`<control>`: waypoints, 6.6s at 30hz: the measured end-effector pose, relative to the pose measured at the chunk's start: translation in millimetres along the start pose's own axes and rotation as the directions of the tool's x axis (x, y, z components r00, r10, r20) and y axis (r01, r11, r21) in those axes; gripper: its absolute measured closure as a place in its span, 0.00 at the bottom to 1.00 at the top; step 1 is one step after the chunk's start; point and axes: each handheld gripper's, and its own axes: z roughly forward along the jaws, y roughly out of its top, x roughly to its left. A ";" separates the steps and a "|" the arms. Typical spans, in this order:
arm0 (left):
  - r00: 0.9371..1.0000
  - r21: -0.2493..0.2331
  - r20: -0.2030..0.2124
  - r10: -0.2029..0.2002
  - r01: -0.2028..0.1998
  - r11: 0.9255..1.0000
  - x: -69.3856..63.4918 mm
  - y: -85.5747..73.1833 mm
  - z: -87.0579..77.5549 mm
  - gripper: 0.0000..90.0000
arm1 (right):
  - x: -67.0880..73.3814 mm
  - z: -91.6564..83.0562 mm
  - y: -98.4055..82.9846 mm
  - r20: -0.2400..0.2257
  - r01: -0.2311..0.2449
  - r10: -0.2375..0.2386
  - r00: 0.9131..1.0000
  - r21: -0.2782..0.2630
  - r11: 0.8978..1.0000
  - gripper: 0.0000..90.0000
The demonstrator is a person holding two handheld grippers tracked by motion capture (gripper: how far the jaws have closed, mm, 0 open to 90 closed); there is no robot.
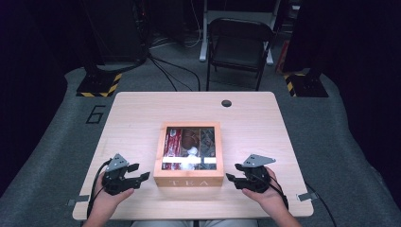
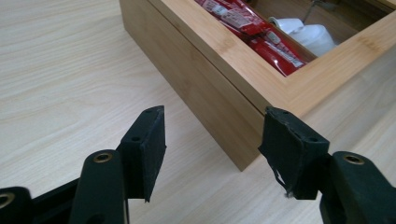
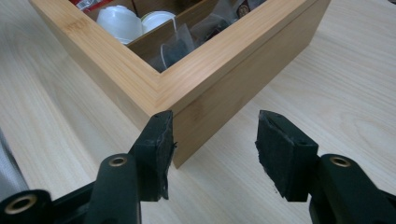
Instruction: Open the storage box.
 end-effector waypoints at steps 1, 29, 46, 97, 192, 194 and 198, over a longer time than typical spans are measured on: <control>1.000 -0.002 0.006 0.000 0.000 1.000 -1.0 -0.9 -0.3 0.45 | 1.4 0.7 -0.2 -0.004 0.005 -0.005 1.000 0.001 1.000 0.52; 0.995 0.020 0.079 0.061 -0.063 0.998 -20.2 -7.3 17.3 0.58 | 19.7 16.0 -9.1 -0.061 0.021 -0.023 0.998 -0.024 0.999 0.66; 0.993 0.015 0.063 0.097 -0.098 0.995 -28.8 -6.1 22.3 0.65 | 22.1 18.6 -10.7 -0.058 0.015 -0.017 0.998 -0.030 0.999 0.70; 0.997 -0.089 0.043 0.071 -0.067 0.994 -31.3 28.5 -0.7 0.62 | 19.0 -5.9 19.5 -0.050 -0.008 0.001 0.999 -0.145 0.989 0.69; 0.989 -0.179 -0.093 0.114 -0.129 0.975 8.2 156.4 10.2 0.64 | -29.1 -5.7 149.9 0.092 0.048 -0.028 0.995 -0.226 0.973 0.61; 0.991 -0.180 -0.086 0.105 -0.119 0.976 9.8 158.6 10.5 0.64 | -30.1 -5.4 152.1 0.090 0.036 -0.016 0.996 -0.227 0.973 0.61; 0.993 -0.179 -0.077 0.092 -0.105 0.978 13.3 163.6 11.2 0.64 | -34.4 -4.2 157.2 0.088 0.033 -0.014 0.996 -0.223 0.974 0.59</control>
